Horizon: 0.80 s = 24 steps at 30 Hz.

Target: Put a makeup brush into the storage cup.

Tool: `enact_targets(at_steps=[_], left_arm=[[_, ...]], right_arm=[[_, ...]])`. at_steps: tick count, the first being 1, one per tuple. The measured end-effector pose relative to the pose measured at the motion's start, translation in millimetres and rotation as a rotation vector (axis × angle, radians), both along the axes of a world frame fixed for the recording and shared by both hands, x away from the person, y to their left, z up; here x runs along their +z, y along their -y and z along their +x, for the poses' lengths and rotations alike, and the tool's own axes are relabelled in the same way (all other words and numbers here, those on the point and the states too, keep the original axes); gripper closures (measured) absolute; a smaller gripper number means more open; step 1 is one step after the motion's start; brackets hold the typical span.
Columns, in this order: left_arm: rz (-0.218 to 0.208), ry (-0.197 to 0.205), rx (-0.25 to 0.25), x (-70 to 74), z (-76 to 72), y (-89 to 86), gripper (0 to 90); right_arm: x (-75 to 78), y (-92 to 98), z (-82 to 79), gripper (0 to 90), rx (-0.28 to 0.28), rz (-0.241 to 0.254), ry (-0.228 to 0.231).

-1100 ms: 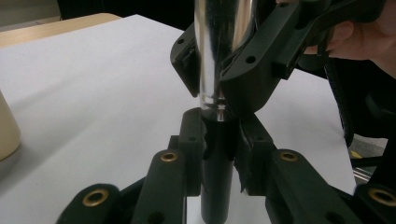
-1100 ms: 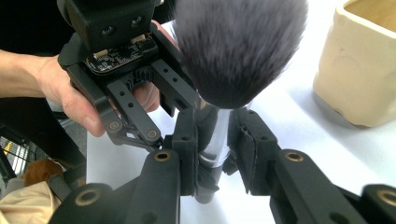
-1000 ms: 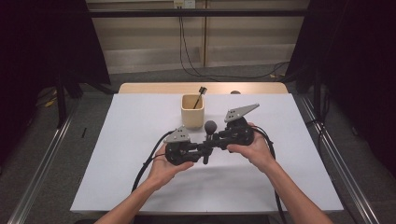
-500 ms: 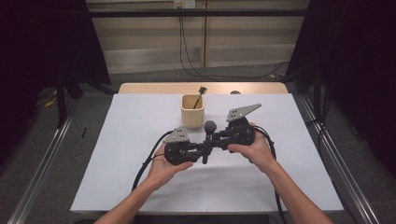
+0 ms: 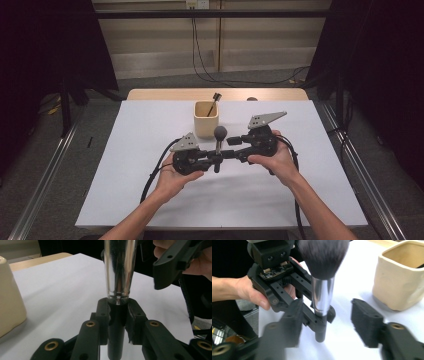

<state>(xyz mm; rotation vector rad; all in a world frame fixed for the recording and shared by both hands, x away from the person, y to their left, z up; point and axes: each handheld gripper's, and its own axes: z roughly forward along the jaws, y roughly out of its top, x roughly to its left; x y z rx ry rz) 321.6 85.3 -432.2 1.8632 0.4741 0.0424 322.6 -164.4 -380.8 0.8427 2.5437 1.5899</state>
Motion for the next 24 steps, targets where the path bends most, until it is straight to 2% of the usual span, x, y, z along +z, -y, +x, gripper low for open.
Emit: enact_targets(at_steps=[4, 8, 11, 17, 24], left_arm=[[-0.002, 0.007, 0.007, 1.7, 1.1, -3.5, 74.8], [-0.007, 0.006, 0.013, 2.2, 1.5, -5.4, 74.8], [-0.007, 0.006, 0.013, 2.4, 1.2, -6.1, 74.8], [-0.004, 0.009, 0.013, 3.0, 1.7, -7.6, 74.8], [-0.007, 0.012, 0.022, 4.8, 2.0, -11.7, 74.8]], right_arm=[[-0.4, 4.5, -0.7, 30.3, -0.023, 0.005, 0.006], [-2.5, 9.7, -1.8, 16.8, -0.066, -0.009, 0.009], [-5.6, 14.6, -2.0, 10.0, -0.096, -0.022, 0.003], [-12.3, 22.8, -6.1, 1.0, -0.138, -0.049, 0.006], [-16.0, 34.7, -13.9, 1.1, -0.128, -0.037, 0.02]])
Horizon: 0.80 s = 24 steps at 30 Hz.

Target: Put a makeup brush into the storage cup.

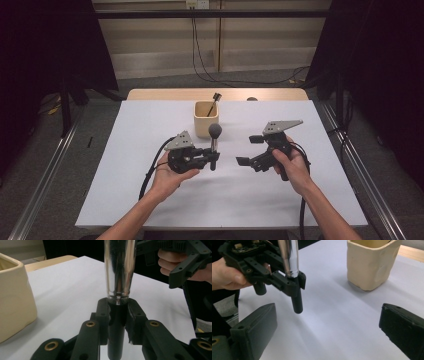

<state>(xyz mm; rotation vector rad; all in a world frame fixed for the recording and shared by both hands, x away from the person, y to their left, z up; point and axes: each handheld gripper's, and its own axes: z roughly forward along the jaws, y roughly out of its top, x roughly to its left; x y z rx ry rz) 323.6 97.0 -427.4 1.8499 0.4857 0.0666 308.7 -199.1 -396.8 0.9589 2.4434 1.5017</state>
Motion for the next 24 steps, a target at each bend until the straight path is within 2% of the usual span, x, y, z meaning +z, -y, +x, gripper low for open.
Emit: enact_targets(at_steps=[5, 10, 18, 20, 24], left_arm=[[-0.01, 0.004, 0.019, 3.2, 1.7, -7.0, 74.8], [-0.01, 0.014, 0.036, 6.8, 3.1, -15.5, 74.8], [-0.004, 0.024, 0.068, 12.6, 7.1, -30.3, 74.8], [-0.009, 0.025, 0.072, 14.2, 8.3, -32.3, 74.8], [-0.034, 0.02, 0.086, 18.1, 11.2, -36.6, 74.8]], right_arm=[[-5.0, 8.4, -6.9, 0.6, 0.001, 0.001, 0.01], [-10.1, 12.4, -15.8, 2.1, -0.065, -0.046, 0.039], [-17.7, 26.7, -26.1, 1.5, -0.138, -0.009, 0.059], [-18.7, 29.5, -28.1, 1.5, -0.152, -0.003, 0.074], [-21.8, 34.6, -33.8, 1.7, -0.213, 0.01, 0.114]])
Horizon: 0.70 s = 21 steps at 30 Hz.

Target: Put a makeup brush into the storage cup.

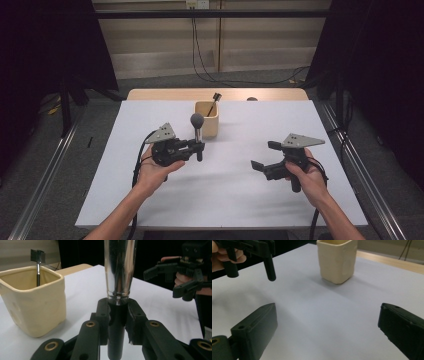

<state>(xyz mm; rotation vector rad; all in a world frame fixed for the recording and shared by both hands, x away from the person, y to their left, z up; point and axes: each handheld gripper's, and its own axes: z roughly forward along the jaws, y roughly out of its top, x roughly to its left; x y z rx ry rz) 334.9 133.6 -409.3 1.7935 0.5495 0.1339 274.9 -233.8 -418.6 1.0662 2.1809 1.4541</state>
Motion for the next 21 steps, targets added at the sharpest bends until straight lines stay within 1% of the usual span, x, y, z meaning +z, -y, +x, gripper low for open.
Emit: enact_targets(at_steps=[3, 5, 6, 10, 12, 13, 16, 18, 21], left_arm=[[0.011, 0.005, 0.014, 1.2, 2.5, -3.1, 74.8], [0.01, 0.01, 0.022, 3.2, 4.2, -5.2, 74.8], [0.008, 0.012, 0.024, 4.7, 4.9, -6.1, 74.8], [0.002, 0.026, 0.028, 11.8, 6.7, -8.3, 74.8], [0.001, 0.03, 0.031, 15.1, 7.9, -9.2, 74.8], [-0.001, 0.028, 0.032, 16.1, 8.2, -9.5, 74.8], [0.003, 0.038, 0.038, 20.4, 10.6, -11.4, 74.8], [-0.002, 0.042, 0.043, 23.0, 12.1, -12.5, 74.8], [0.002, 0.048, 0.05, 27.0, 15.0, -14.5, 74.8]], right_arm=[[-2.2, 4.2, -5.8, 1.7, -0.049, 0.017, 0.022], [-3.9, 6.9, -9.1, 1.7, -0.067, 0.025, 0.025], [-5.7, 9.2, -11.3, 1.8, -0.078, 0.028, 0.034], [-12.6, 15.5, -19.3, 1.8, -0.115, 0.058, 0.048], [-15.9, 17.0, -22.9, 2.9, -0.134, 0.06, 0.062], [-17.6, 18.5, -25.3, 4.8, -0.143, 0.065, 0.057], [-20.1, 22.3, -31.0, 3.6, -0.159, 0.066, 0.06], [-21.6, 25.5, -33.5, 1.6, -0.171, 0.076, 0.078], [-24.0, 30.4, -38.0, 0.9, -0.202, 0.072, 0.105]])
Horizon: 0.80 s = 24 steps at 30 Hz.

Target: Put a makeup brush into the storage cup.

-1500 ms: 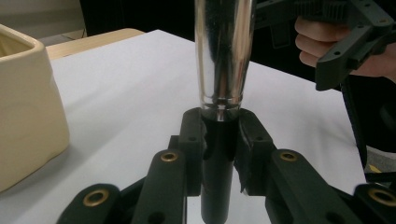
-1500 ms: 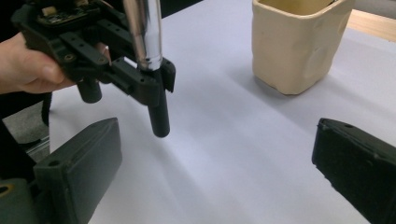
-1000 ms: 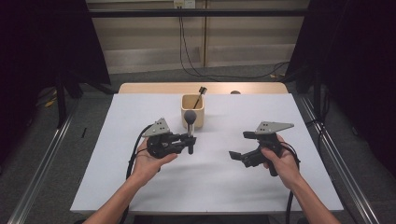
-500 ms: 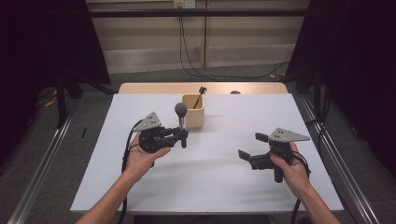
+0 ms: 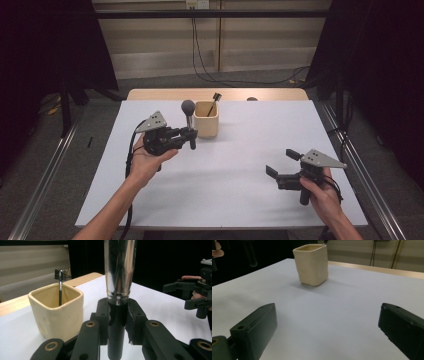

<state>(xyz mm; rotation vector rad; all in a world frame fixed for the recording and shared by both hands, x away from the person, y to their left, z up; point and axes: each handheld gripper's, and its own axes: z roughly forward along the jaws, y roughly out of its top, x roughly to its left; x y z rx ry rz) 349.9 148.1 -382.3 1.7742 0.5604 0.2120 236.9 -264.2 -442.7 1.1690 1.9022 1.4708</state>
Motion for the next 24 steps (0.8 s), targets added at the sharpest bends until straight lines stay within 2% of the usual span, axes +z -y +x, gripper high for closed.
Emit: enact_targets(at_steps=[2, 7, 9, 11, 14, 18, 22, 24], left_arm=[[-0.001, 0.004, 0.004, 2.5, 2.0, -0.8, 74.8], [0.004, 0.016, 0.018, 9.5, 7.3, 0.5, 74.8], [0.002, 0.022, 0.022, 12.1, 9.2, 1.8, 74.8], [-0.008, 0.023, 0.027, 14.3, 12.1, 3.4, 74.8], [-0.011, 0.029, 0.036, 16.6, 16.1, 6.9, 74.8], [0.012, 0.038, 0.034, 18.2, 23.2, 11.2, 74.8], [-0.002, 0.038, 0.049, 21.3, 29.7, 10.9, 74.8], [-0.003, 0.038, 0.063, 23.8, 33.2, 9.8, 74.8]], right_arm=[[-1.6, 3.4, -2.2, 0.5, -0.024, -0.01, 0.03], [-7.2, 10.9, -5.0, 0.0, -0.044, 0.008, 0.054], [-8.6, 12.9, -6.9, 0.0, -0.033, -0.006, 0.066], [-9.3, 14.1, -9.3, 0.0, -0.048, 0.016, 0.071], [-10.2, 15.6, -12.5, 0.0, -0.047, 0.005, 0.079], [-10.4, 18.2, -14.9, 0.0, -0.019, 0.03, 0.075], [-9.7, 19.2, -17.4, 0.0, 0.021, 0.029, 0.119], [-10.0, 18.7, -18.1, 0.0, 0.02, 0.024, 0.127]])
